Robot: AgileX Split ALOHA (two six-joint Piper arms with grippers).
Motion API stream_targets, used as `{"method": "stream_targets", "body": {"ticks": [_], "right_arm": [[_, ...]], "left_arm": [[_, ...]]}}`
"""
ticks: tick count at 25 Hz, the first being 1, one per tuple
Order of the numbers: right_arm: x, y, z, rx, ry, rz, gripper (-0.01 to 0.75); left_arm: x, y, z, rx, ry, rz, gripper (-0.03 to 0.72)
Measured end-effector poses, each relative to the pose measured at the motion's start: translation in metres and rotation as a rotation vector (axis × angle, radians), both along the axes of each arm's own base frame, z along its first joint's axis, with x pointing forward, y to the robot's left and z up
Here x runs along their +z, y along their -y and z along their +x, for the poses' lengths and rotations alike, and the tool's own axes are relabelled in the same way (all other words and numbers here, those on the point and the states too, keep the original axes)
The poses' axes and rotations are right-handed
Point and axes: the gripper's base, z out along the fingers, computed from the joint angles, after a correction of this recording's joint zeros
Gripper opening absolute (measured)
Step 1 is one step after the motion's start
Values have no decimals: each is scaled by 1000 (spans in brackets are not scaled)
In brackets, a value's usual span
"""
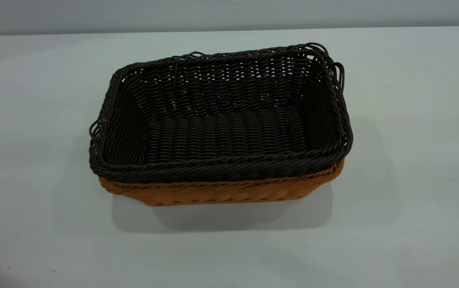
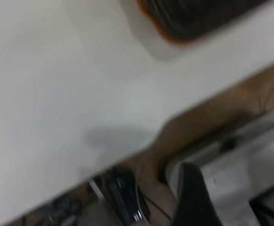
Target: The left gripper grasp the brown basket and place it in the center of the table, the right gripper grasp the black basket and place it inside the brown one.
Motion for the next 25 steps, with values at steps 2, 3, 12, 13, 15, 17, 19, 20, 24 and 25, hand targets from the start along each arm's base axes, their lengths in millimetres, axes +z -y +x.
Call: {"method": "stream_targets", "body": {"ticks": [2,3,12,13,15,17,19,20,24,25], "right_arm": [[-5,2,-6,-2,26,8,542],[-4,3,-8,-4,47,16,542],[-2,4,-12,-5,82,30,542],[-2,4,-12,-5,82,30,542],[-2,4,-12,-5,82,30,542],[-2,4,-12,-5,83,31,542],[-2,4,-12,-5,83,31,542],[-2,4,-12,-5,83,31,542],[-2,4,-12,-5,83,31,542],[-2,4,-12,-5,83,31,542]], "left_arm": [[-18,-3,-11,0,-36,5,437],[-27,-5,-17,0,-49,6,437],[-55,-21,-65,31,83,-54,437],[-54,-22,-70,42,114,-71,437],[-54,-25,-77,60,180,-105,437],[-57,-27,-83,67,242,-132,437],[-56,-29,-89,70,291,-152,437],[-56,-30,-93,70,314,-160,437],[-56,-33,-102,68,385,-187,437],[-56,-34,-104,68,399,-193,437]]}}
